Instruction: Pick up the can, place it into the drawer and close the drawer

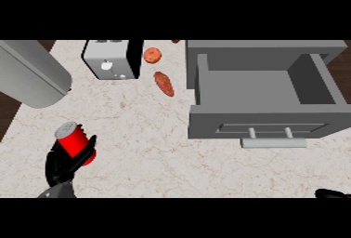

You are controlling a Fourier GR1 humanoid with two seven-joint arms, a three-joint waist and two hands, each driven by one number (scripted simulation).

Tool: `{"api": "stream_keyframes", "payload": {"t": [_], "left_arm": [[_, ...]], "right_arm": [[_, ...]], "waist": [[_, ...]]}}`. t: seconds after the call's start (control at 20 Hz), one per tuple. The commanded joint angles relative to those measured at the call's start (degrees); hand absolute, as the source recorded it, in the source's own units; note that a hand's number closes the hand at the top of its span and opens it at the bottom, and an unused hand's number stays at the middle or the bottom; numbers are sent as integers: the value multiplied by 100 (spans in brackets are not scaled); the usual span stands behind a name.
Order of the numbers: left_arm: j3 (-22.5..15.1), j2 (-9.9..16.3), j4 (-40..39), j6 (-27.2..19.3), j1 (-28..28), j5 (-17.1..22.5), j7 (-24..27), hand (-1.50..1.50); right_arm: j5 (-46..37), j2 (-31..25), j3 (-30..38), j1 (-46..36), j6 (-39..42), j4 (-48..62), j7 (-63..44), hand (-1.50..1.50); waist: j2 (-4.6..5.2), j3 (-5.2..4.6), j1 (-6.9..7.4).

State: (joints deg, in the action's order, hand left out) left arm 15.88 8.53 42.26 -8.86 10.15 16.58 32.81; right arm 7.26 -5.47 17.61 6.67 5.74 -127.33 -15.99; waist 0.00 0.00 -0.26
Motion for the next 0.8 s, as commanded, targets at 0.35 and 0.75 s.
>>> {"api": "stream_keyframes", "payload": {"t": [0.35, 0.75], "left_arm": [[-303, 26, -675, 585, 919, -160, 266, 150], [-730, -582, -1470, 781, 2181, -533, 365, 150]], "right_arm": [[-135, 88, -27, 36, 32, -14, 107, -150], [-574, 139, -262, -239, -139, 105, 157, -150]], "waist": [[6, -2, -33], [25, -5, -51]]}}
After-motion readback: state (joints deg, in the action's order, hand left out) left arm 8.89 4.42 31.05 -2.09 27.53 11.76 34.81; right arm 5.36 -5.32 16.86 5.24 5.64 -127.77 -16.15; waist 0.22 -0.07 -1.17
